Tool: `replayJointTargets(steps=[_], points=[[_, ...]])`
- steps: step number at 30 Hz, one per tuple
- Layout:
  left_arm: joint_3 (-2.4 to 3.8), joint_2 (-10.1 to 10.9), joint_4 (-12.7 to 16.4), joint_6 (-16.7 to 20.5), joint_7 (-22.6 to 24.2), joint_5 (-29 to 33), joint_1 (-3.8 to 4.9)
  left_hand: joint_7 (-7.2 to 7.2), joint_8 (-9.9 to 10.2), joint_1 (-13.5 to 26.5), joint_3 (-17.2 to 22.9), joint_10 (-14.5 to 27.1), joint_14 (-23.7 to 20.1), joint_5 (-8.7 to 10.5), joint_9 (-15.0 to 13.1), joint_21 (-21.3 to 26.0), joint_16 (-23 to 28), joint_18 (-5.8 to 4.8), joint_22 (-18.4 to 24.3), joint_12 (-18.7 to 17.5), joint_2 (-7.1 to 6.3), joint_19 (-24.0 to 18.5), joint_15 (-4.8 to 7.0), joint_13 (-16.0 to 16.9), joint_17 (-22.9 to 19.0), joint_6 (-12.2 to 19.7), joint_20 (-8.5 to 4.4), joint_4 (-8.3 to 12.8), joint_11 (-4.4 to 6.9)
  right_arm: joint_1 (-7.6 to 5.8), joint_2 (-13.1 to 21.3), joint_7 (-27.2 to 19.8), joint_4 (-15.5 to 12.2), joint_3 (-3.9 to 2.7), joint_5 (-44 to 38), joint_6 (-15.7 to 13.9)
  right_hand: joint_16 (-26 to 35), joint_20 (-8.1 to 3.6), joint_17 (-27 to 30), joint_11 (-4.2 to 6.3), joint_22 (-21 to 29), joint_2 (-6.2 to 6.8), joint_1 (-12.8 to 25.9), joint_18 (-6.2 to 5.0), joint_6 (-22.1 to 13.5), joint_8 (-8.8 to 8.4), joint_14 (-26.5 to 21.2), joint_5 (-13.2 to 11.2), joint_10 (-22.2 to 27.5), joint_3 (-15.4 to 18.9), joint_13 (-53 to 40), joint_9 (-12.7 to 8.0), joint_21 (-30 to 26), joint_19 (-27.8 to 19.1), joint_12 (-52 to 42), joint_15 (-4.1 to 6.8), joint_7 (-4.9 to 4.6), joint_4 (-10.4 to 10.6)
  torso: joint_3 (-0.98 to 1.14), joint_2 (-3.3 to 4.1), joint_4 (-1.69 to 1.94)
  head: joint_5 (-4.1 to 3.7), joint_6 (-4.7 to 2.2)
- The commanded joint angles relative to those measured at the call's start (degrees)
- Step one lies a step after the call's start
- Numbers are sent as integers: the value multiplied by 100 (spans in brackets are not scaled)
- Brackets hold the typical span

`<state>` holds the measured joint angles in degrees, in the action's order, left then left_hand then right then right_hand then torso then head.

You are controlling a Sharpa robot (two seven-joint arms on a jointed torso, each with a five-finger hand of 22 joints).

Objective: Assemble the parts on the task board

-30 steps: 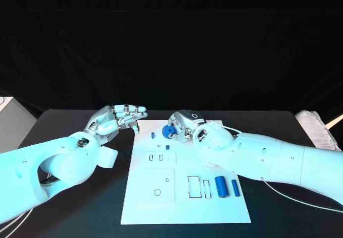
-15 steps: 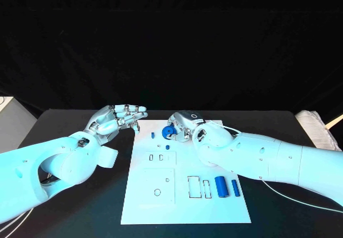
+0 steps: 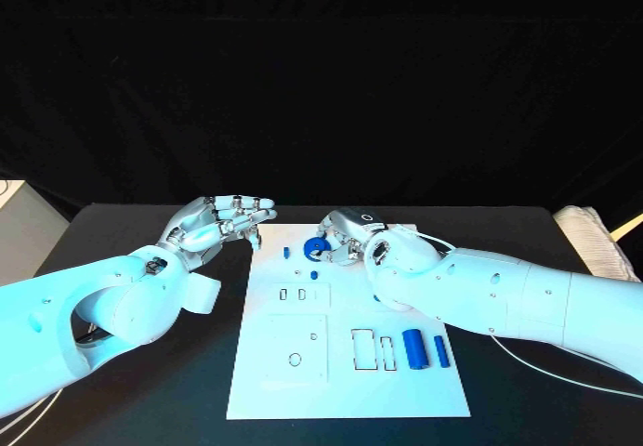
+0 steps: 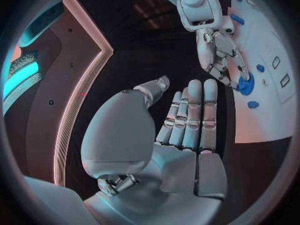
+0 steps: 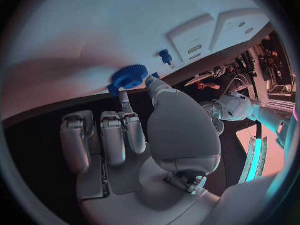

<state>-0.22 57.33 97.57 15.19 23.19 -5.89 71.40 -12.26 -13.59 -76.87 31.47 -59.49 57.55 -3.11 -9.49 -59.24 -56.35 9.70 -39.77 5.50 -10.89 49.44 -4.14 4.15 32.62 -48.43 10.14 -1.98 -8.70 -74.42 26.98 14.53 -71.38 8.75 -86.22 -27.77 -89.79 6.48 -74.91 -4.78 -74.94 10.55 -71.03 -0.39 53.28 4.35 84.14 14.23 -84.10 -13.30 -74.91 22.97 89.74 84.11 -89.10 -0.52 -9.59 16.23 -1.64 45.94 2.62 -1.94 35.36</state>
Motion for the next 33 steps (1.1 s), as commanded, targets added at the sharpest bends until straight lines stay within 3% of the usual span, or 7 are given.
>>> replayJointTargets(steps=[1, 13, 18, 25, 29, 33], points=[[3, -3, 7, -103, 17, 13, 11, -3, 34, -5, 34, 30, 4, 23, -6, -23, -28, 85, -8, 0, 49, -53, -42, 10, -7, 22, 6, 9, -10, 26, 17, -108, -42, 13, 112, 163, -21, 21, -1509, -2, -1506, -98, -12, 39, 84, 42, 586, 66, -526, -52, -1444, 1, 26, 589, -25, -16, 11, 5, 3, 1, 0, 3, 4], [3, 3, 9, -98, 17, 12, 10, -4, 35, -6, 37, 33, 3, 23, -6, -27, -28, 85, -9, 0, 51, -56, -43, 9, -10, 24, 6, 10, -11, 41, 142, -92, -117, 14, 117, 124, -21, 7, -1509, 16, -1506, -147, -15, 39, 141, 71, 586, 114, -540, -122, -1458, 5, 26, 589, -39, -1, 30, 9, 4, 2, -2, -14, 13], [3, 11, 11, -97, 20, 12, 10, -4, 35, -6, 37, 33, 3, 23, -6, -27, -28, 85, -9, 0, 51, -56, -43, 9, -10, 24, 6, 10, -11, 54, 313, -156, -319, 15, 112, -145, -21, 1, -1509, 23, -1506, -126, -30, 39, 153, 77, 586, 139, -551, -141, -1469, 4, 26, 589, -50, 5, 37, -8, 2, 3, -1, -16, 17], [3, 34, -7, -89, 21, 12, 10, -4, 35, -6, 37, 33, 3, 23, -6, -27, -28, 85, -9, 0, 51, -56, -43, 9, -10, 24, 6, 10, -11, 12, 897, -334, -942, -17, 396, -519, -21, -9, -1509, 29, -1506, -56, -76, 39, 151, 75, 586, 129, -533, -168, -1451, -4, 26, 589, -32, 15, 41, -44, 10, -24, -36, -6, 8], [3, 31, -39, -85, 5, 4, 10, -6, 39, -6, 39, 44, 0, 24, -6, -34, -28, 85, -14, -4, 47, -63, -44, 8, -15, 33, 7, 12, -13, -111, 1370, -520, -1285, -39, 1049, -383, -21, -6, -1509, 11, -1506, -12, -121, 39, 67, 27, 586, -49, -503, -203, -1422, -33, 26, 589, -1, 4, 17, -53, 27, -51, -65, 10, -6], [0, 7, -94, -92, 8, 0, 9, -5, 40, -5, 37, 46, -1, 24, -6, -35, -27, 86, -14, -4, 45, -65, -45, 7, -17, 35, 7, 11, -13, -254, 1908, -874, -1538, -51, 1777, -60, -21, 7, -1509, -6, -1506, 69, -392, 39, 31, 9, 586, -207, -470, -266, -1391, -53, 26, 589, 33, -12, -2, -216, 50, -88, -97, -1, -7]])
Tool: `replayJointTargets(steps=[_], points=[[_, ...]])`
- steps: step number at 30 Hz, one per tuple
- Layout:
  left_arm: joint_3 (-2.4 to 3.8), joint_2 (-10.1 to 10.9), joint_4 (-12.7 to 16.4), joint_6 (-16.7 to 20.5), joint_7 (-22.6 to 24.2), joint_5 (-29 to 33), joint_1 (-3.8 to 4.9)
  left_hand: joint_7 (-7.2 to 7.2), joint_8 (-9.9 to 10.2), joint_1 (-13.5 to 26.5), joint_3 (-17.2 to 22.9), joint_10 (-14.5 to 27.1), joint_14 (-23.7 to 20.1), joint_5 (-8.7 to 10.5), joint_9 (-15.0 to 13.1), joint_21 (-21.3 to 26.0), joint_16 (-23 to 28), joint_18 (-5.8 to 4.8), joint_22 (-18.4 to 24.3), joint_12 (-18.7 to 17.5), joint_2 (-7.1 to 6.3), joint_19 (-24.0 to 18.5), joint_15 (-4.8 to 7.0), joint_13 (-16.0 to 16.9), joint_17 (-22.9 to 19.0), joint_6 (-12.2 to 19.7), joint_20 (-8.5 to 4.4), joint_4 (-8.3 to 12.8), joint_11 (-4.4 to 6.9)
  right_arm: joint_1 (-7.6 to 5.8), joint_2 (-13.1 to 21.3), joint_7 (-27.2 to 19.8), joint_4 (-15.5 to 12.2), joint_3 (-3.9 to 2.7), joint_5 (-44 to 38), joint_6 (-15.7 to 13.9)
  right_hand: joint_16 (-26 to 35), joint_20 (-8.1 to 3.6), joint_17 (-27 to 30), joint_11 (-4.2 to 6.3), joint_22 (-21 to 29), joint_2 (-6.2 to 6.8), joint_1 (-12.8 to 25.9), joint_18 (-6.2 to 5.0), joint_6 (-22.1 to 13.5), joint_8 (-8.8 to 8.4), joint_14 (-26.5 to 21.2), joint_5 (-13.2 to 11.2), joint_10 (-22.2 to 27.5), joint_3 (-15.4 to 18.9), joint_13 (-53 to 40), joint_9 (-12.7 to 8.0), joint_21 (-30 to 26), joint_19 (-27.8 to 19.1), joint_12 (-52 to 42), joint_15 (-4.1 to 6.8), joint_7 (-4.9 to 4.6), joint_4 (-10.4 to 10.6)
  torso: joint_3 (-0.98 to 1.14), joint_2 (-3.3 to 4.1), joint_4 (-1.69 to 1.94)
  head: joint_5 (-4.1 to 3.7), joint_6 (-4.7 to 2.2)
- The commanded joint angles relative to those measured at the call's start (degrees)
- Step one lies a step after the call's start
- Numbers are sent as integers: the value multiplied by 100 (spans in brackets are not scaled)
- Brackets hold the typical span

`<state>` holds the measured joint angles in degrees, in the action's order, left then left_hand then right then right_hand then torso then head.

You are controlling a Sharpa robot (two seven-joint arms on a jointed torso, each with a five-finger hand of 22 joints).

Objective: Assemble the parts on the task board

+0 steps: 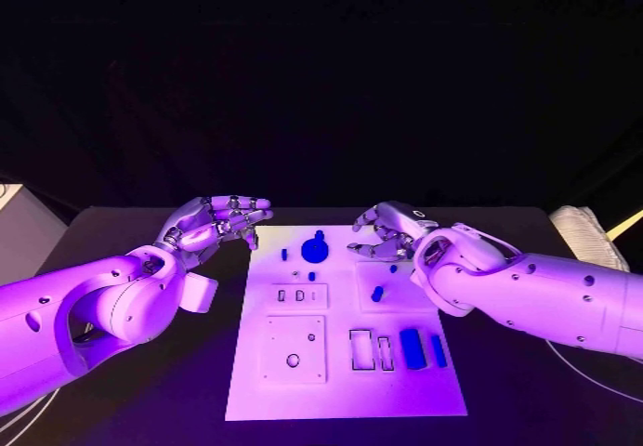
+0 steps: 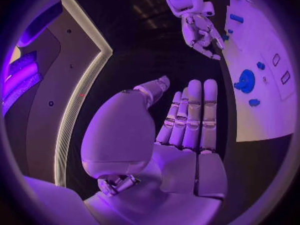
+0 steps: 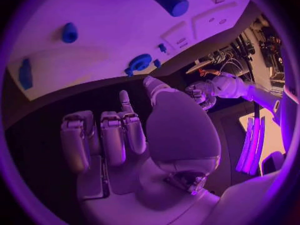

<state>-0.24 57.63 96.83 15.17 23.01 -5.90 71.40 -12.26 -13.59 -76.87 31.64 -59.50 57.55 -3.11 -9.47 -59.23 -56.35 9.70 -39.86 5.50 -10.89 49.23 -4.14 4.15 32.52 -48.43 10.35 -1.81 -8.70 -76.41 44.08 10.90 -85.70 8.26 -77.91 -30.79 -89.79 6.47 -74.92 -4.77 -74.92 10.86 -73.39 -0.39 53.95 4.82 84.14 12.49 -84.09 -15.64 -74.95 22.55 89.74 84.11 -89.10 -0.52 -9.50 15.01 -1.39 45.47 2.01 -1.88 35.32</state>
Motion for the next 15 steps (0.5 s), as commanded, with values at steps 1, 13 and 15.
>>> replayJointTargets(steps=[1, 13, 15], points=[[2, -27, -29, -90, 27, 0, 9, -5, 40, -4, 20, 47, -2, 24, -7, -36, -26, 86, -4, -4, 44, -44, -45, 7, -8, 35, -14, -5, -13, -75, 274, -577, -126, -3, 1045, 303, -21, 10, -1508, -10, -1508, 42, -226, 39, -39, -38, 586, -41, -469, -57, -1385, -14, 26, 589, 35, -14, -13, -136, 31, -50, -45, -8, 3], [-10, -139, -144, -140, 49, -3, 2, -5, 40, -1, 20, 47, -6, 24, -7, -37, -23, 86, -5, -3, 43, -47, -45, 7, -11, 36, -14, -6, -13, -170, 901, -1443, 284, 3, 1424, 1169, -21, 32, -1508, -42, -1508, 183, -850, 39, -96, -74, 586, -79, -411, -339, -1332, -71, 26, 589, 95, -39, -54, -612, 107, -97, -111, -48, 4], [-11, -154, -158, -150, 51, -3, 1, -5, 40, -1, 20, 47, -6, 24, -7, -37, -23, 86, -5, -3, 43, -47, -45, 7, -11, 36, -14, -6, -13, -155, 916, -1470, 387, 8, 1235, 1167, -21, 34, -1508, -45, -1508, 194, -860, 39, -109, -80, 586, -87, -406, -343, -1327, -75, 26, 589, 100, -42, -58, -625, 117, -94, -109, -43, 14]])
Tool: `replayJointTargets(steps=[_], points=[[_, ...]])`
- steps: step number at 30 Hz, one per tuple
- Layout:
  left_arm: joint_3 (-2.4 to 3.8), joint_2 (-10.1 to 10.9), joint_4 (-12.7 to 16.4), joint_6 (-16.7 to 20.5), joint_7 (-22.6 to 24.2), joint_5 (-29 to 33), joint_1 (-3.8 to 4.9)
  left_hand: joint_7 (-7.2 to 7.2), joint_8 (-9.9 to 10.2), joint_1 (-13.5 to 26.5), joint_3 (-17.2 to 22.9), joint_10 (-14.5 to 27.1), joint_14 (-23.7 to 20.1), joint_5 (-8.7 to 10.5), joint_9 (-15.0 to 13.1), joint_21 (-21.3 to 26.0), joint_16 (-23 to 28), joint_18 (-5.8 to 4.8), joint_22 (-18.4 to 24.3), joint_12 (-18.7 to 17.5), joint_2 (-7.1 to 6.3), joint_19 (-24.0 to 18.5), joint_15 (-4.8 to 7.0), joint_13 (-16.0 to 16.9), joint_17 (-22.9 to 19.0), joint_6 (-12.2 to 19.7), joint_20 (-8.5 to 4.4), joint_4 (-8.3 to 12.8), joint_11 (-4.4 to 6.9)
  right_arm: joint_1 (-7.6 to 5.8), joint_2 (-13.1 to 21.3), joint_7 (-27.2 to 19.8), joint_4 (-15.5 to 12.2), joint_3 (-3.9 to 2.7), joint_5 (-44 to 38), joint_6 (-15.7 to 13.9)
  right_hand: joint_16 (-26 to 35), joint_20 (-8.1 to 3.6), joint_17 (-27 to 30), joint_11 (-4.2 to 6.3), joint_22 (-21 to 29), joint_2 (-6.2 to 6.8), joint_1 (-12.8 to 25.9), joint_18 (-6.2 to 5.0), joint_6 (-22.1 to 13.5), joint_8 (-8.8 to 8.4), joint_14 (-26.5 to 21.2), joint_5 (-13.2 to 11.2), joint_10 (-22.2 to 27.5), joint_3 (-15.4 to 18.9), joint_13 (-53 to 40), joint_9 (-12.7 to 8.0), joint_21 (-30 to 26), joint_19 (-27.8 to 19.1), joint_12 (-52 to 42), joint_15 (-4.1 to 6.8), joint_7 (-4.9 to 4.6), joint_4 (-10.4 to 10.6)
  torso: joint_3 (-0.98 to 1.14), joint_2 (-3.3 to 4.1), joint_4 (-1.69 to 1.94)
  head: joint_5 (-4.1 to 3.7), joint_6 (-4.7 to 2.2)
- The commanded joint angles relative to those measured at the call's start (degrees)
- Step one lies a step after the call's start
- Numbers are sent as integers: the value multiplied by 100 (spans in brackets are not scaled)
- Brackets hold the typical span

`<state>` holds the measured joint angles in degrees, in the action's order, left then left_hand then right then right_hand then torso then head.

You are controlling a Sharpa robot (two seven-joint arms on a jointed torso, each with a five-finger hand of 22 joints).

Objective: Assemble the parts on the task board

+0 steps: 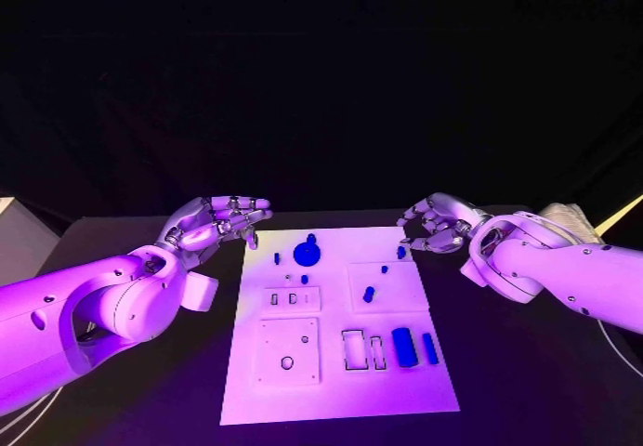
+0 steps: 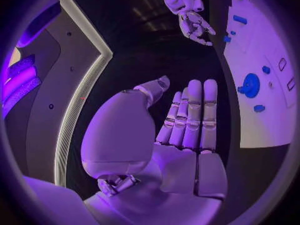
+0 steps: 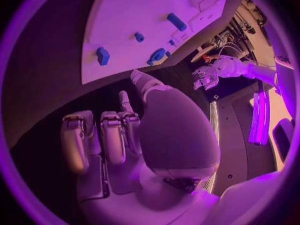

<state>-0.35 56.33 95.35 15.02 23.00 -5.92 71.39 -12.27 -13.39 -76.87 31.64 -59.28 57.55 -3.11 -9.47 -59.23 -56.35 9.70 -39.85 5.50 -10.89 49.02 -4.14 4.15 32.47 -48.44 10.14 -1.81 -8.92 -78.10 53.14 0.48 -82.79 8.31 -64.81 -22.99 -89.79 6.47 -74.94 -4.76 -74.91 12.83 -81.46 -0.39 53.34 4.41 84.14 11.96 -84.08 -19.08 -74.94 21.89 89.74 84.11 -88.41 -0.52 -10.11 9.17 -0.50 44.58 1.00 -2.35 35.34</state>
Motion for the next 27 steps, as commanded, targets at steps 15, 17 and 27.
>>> replayJointTargets(steps=[15, 17, 27], points=[[-4, -68, -72, -157, 58, -2, -3, -5, 20, 2, 19, 25, -9, 24, -9, -38, -20, 86, -6, -2, 42, -30, -46, 8, -9, 36, 8, -8, 9, 158, -131, -431, 683, 16, -487, 424, -21, 42, -1506, -51, -1509, 41, -53, 39, -112, -63, 586, -64, -400, 19, -1322, -31, 26, 589, 38, -51, 1, -61, 5, 3, 1, 26, 71], [-4, -71, -78, -159, 58, -3, -3, -5, 20, 2, 19, 25, -9, 24, -9, -38, -20, 86, -6, -2, 42, -30, -46, 8, -9, 36, 8, -8, 9, 184, -168, -446, 712, 18, -487, 442, -21, 42, -1506, -51, -1509, 41, -53, 39, -112, -63, 586, -64, -400, 19, -1322, -31, 26, 589, 38, -51, 1, -61, 10, 6, 3, 27, 79], [-5, -75, -95, -162, 56, -9, -4, -5, 20, 2, 19, 25, -9, 24, -9, -38, -20, 86, -6, -2, 42, -30, -46, 8, -9, 36, 8, -8, 9, 285, -309, -437, 831, 24, -488, 487, -21, 44, -1506, -49, -1509, 29, -64, 39, -101, -51, 586, -59, -419, 8, -1341, -31, 26, 589, 19, -50, 5, -67, 1, -4, 1, 33, 129]])
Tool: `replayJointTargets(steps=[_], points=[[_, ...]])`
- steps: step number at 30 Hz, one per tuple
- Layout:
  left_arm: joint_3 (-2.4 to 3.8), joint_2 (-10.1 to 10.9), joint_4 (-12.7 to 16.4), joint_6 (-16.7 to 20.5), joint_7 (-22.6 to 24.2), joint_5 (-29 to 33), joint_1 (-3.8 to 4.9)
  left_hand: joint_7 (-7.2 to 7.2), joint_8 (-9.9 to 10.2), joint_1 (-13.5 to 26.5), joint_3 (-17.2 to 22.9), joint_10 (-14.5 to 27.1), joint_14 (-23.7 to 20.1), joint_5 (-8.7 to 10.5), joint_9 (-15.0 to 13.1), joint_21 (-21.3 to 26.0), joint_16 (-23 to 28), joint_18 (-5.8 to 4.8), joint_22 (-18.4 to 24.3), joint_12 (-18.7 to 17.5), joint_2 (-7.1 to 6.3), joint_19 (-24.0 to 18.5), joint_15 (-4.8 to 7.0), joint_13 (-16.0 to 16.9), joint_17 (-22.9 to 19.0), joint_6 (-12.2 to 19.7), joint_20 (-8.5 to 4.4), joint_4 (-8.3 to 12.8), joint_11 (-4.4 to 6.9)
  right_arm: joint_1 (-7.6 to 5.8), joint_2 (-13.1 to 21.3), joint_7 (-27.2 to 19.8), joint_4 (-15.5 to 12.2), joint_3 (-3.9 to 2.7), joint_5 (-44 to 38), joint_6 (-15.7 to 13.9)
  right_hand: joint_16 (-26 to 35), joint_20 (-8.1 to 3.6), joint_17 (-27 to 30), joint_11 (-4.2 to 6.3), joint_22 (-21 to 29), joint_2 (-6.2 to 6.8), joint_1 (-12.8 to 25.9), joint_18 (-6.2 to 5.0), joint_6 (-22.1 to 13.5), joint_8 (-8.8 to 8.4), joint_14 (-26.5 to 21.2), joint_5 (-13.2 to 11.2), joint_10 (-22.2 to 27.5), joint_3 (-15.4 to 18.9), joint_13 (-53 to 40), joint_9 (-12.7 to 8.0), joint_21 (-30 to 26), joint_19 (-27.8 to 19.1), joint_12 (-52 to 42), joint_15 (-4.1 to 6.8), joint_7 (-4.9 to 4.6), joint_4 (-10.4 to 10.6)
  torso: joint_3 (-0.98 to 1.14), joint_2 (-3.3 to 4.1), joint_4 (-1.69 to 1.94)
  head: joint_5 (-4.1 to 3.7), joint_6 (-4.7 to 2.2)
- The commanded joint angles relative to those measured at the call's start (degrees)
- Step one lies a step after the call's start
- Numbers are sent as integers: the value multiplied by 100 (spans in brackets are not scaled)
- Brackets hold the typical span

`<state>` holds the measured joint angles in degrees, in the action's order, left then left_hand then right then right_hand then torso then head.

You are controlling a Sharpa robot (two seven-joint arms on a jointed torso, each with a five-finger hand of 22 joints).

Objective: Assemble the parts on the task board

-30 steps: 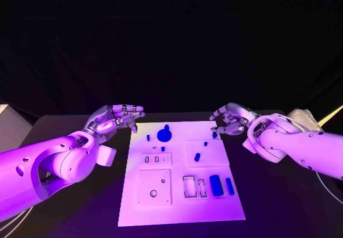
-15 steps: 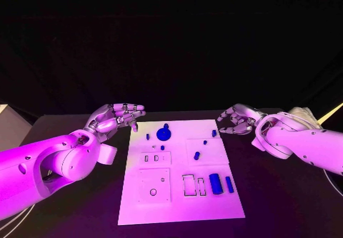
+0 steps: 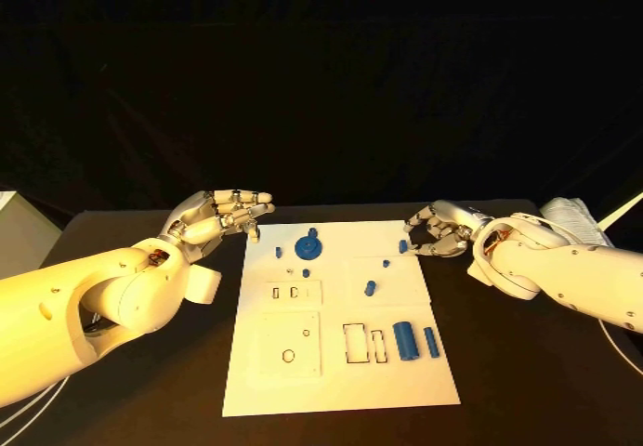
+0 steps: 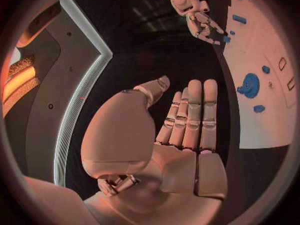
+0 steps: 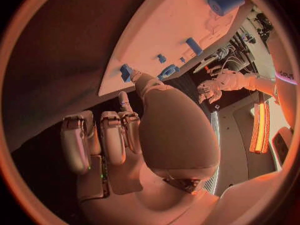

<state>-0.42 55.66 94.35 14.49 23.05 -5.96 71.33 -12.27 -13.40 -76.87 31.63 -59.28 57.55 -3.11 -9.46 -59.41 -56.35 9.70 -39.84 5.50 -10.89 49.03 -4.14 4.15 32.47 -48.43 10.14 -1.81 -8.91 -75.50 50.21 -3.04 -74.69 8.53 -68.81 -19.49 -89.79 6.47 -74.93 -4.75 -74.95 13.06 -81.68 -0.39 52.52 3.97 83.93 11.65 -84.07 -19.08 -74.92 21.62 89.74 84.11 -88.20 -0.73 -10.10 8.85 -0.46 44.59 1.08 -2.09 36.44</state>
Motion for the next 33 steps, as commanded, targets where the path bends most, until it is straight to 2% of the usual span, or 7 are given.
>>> replayJointTargets(steps=[1, 6, 13, 26, 33], points=[[2, -7, 4, -109, 51, -6, 2, -5, 20, 2, 19, 25, -9, 24, -9, -20, -20, 86, -7, -2, 42, -31, -46, 8, -10, 36, 8, -8, 8, 33, -23, -85, 26, 3, -87, 139, -21, 44, -1507, -50, -1505, 6, -42, 39, -19, -7, 607, -27, -420, 8, -1342, -4, 26, 589, -2, -29, 3, -36, 0, -3, -7, 8, 20], [2, -1, 1, -107, 50, -7, 2, -5, 20, 2, 19, 25, -9, 24, -9, -20, -20, 86, -7, -2, 42, -31, -46, 8, -10, 36, 8, -8, 8, 72, -89, -66, 72, 4, -88, 118, -21, 44, -1507, -48, -1505, -8, -36, 39, 19, 16, 607, -20, -430, -3, -1352, 1, 26, 589, -13, -28, 5, -33, 3, -2, -20, 13, 28], [2, -7, 5, -109, 47, -13, 2, -4, 20, 1, 22, 28, -16, 24, -11, -24, -14, 86, -9, 0, 43, -41, -46, 8, -19, 38, 9, -6, 9, 95, -184, -15, 145, 4, -88, 76, -21, 43, -1507, -45, -1505, -43, -8, 39, 92, 55, 607, 7, -451, -30, -1371, 8, 26, 589, -33, -25, 8, -15, -5, 1, 11, -12, 43], [2, 8, 17, -104, 40, -18, 2, -4, 20, 1, 22, 28, -16, 24, -11, -24, -14, 86, -9, 0, 43, -41, -46, 8, -19, 38, 9, -6, 9, 128, -308, 64, 278, 4, -88, 11, -21, 15, -1507, -3, -1505, -128, 38, 39, 321, 167, 607, 45, -495, -183, -1411, 23, 26, 589, -77, 14, 58, 3, -6, -2, 6, -8, 56], [2, 19, 21, -105, 35, -18, 2, -4, 20, 1, 22, 28, -16, 24, -11, -24, -14, 86, -9, 0, 43, -41, -46, 8, -19, 38, 9, -6, 9, 134, -354, 85, 324, 4, -88, 8, -21, -13, -1507, 29, -1505, -168, 61, 39, 424, 219, 607, 46, -512, -278, -1428, 25, 26, 589, -94, 47, 96, 2, 1, -1, 6, 5, 74]])
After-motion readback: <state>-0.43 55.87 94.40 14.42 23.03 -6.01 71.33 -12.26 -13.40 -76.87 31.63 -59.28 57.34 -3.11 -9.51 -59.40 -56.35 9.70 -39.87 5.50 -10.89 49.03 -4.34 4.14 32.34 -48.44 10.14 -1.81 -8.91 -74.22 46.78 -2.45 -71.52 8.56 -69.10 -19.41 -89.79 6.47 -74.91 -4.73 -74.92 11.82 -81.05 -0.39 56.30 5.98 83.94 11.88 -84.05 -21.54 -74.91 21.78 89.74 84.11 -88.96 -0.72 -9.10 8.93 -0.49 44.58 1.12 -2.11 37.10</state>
